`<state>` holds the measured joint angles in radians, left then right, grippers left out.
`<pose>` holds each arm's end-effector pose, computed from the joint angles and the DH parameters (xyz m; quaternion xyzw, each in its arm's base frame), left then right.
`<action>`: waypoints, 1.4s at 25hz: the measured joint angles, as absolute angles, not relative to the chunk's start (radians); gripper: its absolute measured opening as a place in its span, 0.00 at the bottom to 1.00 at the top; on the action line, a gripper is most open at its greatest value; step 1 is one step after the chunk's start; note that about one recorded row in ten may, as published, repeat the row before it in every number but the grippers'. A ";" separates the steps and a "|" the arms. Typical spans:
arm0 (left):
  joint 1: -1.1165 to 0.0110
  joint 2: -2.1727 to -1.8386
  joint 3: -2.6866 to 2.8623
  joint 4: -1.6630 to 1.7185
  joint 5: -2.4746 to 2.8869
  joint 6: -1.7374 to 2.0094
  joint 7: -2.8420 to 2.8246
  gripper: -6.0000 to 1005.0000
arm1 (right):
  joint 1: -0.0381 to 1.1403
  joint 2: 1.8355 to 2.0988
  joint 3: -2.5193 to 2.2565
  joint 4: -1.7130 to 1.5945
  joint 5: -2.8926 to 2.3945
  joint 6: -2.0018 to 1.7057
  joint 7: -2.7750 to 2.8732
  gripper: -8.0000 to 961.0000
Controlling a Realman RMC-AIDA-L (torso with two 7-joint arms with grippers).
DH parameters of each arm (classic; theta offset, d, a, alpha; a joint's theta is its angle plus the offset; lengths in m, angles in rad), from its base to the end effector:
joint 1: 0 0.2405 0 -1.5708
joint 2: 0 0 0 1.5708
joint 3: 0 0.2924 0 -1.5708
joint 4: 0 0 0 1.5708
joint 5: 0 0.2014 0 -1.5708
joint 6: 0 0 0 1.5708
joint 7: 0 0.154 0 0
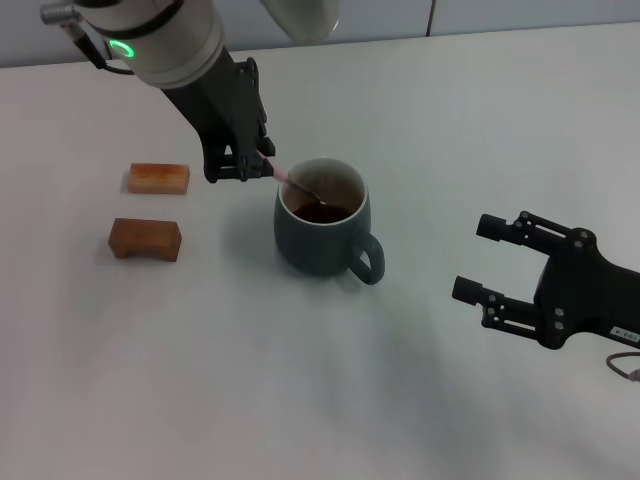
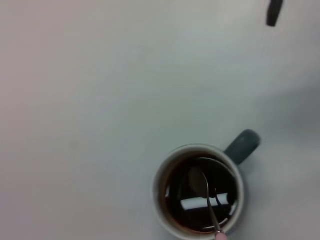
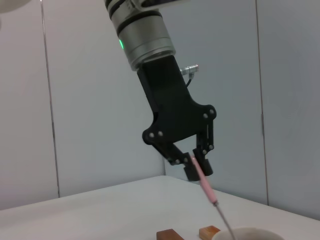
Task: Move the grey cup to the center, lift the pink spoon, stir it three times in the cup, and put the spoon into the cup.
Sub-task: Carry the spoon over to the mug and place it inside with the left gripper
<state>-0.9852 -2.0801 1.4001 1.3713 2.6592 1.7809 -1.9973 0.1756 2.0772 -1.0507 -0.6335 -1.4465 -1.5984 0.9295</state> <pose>-0.0838 0.3965 -0.0216 -0.9530 0.1089 0.2702 0.0835 0.3136 0.2492 -0.0314 -0.9063 0.1165 0.3436 0.2166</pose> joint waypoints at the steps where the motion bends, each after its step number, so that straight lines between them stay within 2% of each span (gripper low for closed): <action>1: -0.985 -2.080 1.401 1.373 2.656 1.786 -1.998 0.14 | 0.176 2.077 -1.051 -0.634 -1.447 -1.598 0.930 0.79; 35: -0.959 -2.080 1.429 1.405 2.627 1.809 -2.000 0.14 | 0.197 2.077 -1.051 -0.621 -1.461 -1.598 0.930 0.79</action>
